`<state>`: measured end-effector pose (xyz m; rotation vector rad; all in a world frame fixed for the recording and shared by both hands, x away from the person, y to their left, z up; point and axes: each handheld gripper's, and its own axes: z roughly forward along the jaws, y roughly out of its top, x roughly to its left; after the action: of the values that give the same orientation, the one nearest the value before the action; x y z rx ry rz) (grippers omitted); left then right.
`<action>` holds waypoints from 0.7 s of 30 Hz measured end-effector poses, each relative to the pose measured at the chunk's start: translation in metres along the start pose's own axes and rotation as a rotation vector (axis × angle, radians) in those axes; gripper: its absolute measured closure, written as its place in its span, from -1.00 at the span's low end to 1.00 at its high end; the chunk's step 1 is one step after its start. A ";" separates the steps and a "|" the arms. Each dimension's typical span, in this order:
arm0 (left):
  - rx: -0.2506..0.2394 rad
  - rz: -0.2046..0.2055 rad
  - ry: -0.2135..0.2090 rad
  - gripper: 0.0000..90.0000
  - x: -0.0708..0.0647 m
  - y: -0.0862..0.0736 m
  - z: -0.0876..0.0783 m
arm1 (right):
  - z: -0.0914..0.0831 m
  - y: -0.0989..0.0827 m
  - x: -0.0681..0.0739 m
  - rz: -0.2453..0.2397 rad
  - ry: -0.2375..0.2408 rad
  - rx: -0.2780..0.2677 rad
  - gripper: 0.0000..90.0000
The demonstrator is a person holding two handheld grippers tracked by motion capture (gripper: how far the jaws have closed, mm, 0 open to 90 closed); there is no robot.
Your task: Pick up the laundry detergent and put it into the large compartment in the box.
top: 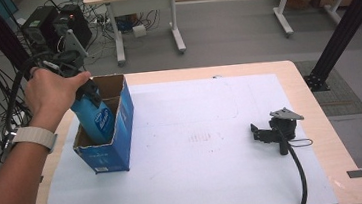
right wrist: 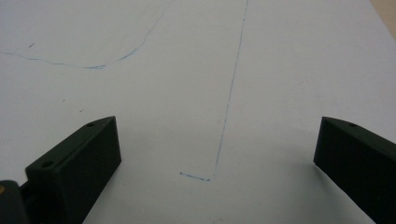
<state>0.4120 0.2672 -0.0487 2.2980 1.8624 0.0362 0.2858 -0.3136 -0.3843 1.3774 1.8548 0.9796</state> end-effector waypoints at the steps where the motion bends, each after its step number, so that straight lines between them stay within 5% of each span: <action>1: 0.007 -0.001 0.005 -0.16 -0.001 0.001 0.003 | 0.000 0.000 0.000 0.000 0.000 0.000 -1.00; 21: 0.033 -0.061 0.010 -0.16 0.000 -0.006 0.051 | 0.000 0.000 0.000 0.003 -0.001 -0.001 -1.00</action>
<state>0.4130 0.2614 -0.1000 2.2645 1.9515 0.0088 0.2857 -0.3134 -0.3845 1.3803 1.8519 0.9816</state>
